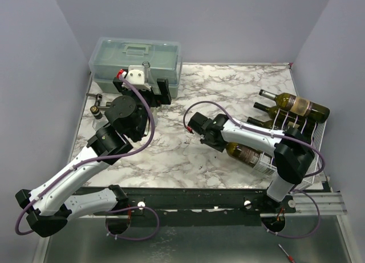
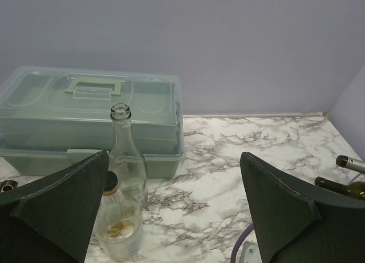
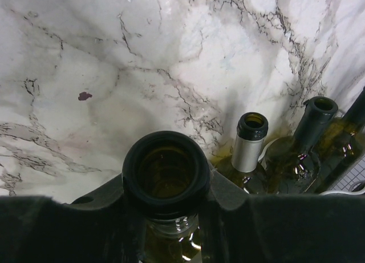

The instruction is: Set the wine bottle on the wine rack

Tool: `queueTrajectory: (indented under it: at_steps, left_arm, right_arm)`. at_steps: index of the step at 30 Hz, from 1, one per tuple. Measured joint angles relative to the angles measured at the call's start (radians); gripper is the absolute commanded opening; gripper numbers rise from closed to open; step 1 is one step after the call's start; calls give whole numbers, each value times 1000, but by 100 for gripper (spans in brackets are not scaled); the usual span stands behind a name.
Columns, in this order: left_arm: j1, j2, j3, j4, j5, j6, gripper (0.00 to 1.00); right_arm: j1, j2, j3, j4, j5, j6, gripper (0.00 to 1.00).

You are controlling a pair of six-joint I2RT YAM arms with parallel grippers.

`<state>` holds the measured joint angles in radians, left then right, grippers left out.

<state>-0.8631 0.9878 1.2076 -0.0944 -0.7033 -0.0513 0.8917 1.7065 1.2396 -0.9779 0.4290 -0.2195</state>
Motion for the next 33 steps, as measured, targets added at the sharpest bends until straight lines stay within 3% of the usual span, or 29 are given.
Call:
queueTrajectory:
  at_steps: [25, 33]
  left_arm:
    - [19, 21, 0, -14, 34, -43, 99]
    - [19, 22, 2, -23, 45, -57, 99]
  right_arm:
    - [4, -202, -286, 68, 32, -52, 1]
    - [4, -167, -294, 56, 48, -53, 1]
